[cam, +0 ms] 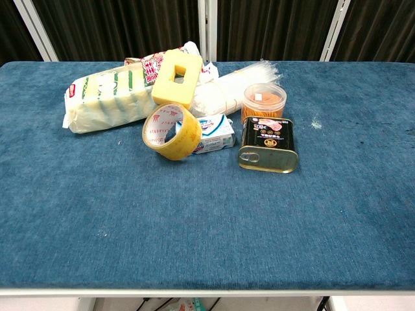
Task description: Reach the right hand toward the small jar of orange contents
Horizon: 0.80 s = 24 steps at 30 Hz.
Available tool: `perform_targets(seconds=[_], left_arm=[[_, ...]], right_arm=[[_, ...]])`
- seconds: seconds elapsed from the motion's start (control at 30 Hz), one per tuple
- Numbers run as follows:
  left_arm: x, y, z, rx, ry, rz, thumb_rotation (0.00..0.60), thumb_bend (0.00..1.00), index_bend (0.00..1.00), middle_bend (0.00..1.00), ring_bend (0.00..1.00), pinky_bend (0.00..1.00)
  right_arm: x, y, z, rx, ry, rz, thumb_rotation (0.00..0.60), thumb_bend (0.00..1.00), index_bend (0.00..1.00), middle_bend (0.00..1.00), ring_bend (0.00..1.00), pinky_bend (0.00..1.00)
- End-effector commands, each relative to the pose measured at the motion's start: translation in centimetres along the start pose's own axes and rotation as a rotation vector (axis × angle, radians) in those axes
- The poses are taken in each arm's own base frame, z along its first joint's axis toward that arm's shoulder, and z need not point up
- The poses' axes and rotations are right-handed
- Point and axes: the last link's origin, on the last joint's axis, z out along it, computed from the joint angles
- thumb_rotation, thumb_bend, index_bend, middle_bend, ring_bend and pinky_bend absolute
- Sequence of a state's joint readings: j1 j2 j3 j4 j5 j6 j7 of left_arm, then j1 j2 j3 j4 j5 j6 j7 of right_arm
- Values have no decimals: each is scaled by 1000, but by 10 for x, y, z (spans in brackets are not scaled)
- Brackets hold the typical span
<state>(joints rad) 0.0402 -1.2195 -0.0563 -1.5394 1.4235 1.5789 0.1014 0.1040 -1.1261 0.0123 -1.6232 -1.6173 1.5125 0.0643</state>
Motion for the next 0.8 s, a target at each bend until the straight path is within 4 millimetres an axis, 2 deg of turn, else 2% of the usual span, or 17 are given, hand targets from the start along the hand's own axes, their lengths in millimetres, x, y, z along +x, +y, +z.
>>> perform_targets(seconds=[0.03,0.17,0.3,0.33,0.37,0.47,0.57,0.8], left_arm=[[-1,2,3,-4,-8,-1,600,93,192,194,181,223],[-3,4,2,-10,-12,-9,600,93,192,194,181,223],[-4,3,-3,-5,-14,-15,600,93,192,194,180,223],[-10,16,4,-8,2,-75,600,93,192,194,180,223],[-4,7,-3,4,18,-71,600,93,192,194,180,223],[-4,4,-7,-3,14,-67,600,93,192,194,180,223],[-5,2,-9,4,7,-59,600,93,192,194,181,223],[-9,-4,-14,24,-12,-58,600,93,192,194,180,223]], right_arm=[[0,-1,1,8,-4,-2,600,143,7,102,0,98],[-2,-5,4,35,-25,-7,600,144,7,102,0,98],[-7,-15,18,89,-73,-20,600,143,7,102,0,98],[-9,-18,23,104,-85,-23,600,143,7,102,0,98],[-11,-22,29,120,-96,-25,600,143,7,102,0,98],[-17,-39,56,176,-133,-21,600,143,7,102,0,98],[-25,-63,92,232,-184,-16,600,141,7,102,0,97],[-52,-132,190,283,-314,-10,600,141,7,102,0,97]])
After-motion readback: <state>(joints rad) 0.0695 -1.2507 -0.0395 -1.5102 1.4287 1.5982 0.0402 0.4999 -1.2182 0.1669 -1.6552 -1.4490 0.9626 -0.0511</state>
